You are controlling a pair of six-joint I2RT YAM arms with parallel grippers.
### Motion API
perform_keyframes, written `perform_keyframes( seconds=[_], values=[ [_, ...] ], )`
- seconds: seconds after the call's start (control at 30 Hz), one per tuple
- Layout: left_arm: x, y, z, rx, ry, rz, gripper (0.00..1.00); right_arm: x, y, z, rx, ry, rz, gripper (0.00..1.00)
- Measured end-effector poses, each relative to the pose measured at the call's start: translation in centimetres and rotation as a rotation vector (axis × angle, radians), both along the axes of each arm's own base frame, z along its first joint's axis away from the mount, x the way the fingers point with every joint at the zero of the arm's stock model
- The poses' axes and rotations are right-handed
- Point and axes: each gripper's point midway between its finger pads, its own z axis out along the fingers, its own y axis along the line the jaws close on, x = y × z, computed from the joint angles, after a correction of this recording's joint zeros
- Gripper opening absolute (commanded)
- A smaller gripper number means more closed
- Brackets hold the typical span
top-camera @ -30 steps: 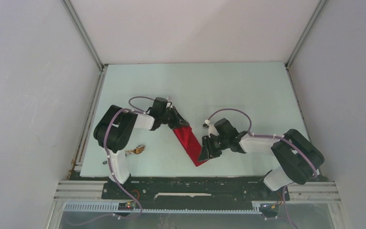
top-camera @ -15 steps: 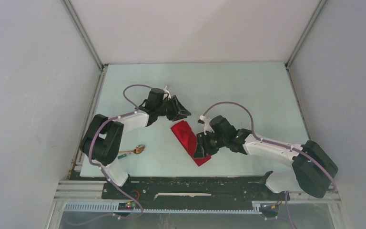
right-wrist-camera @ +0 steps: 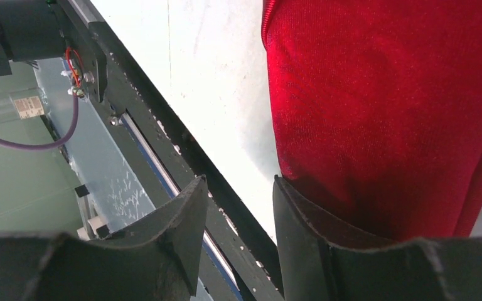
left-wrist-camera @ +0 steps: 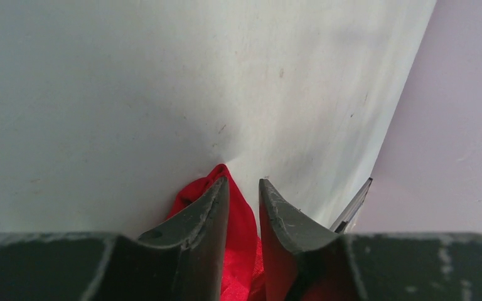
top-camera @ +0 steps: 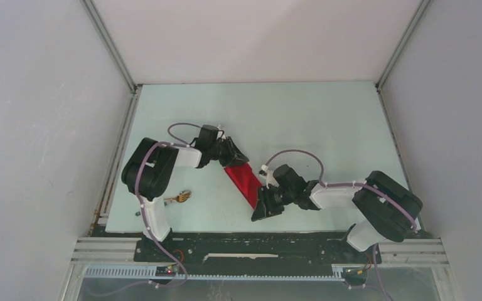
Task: Fold the napkin into a case and place the utensils inside
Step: Smooth out the smaller rectangle-folded napkin at the center of the board, then move the smaller rectangle folded napkin to the center of the board.
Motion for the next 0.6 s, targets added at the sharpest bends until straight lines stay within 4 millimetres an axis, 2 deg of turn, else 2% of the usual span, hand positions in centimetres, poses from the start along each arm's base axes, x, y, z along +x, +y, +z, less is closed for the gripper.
perform_keyframes(
  seconds=[0.17,0.3,0.43,0.6],
  values=[
    [0.3,0.4,0.1,0.033,-0.013,0.004,0.42,0.6,-0.3,0.0,-0.027,-0.033,-0.021,0.52],
    [0.0,1.3,1.9,0.063,-0.043,0.011,0.49,1.1,-1.5,0.4,-0.108,-0.081,-0.05,0.53],
    [-0.8,2.1,7.3,0.051,-0.145,0.019,0.54,0.6,-1.5,2.1,-0.162,-0.142,-0.046,0.56],
    [-2.7,3.6,15.3,0.03,-0.333,0.036,0.58,-0.5,1.0,4.8,-0.12,-0.198,-0.033,0.61]
  ],
)
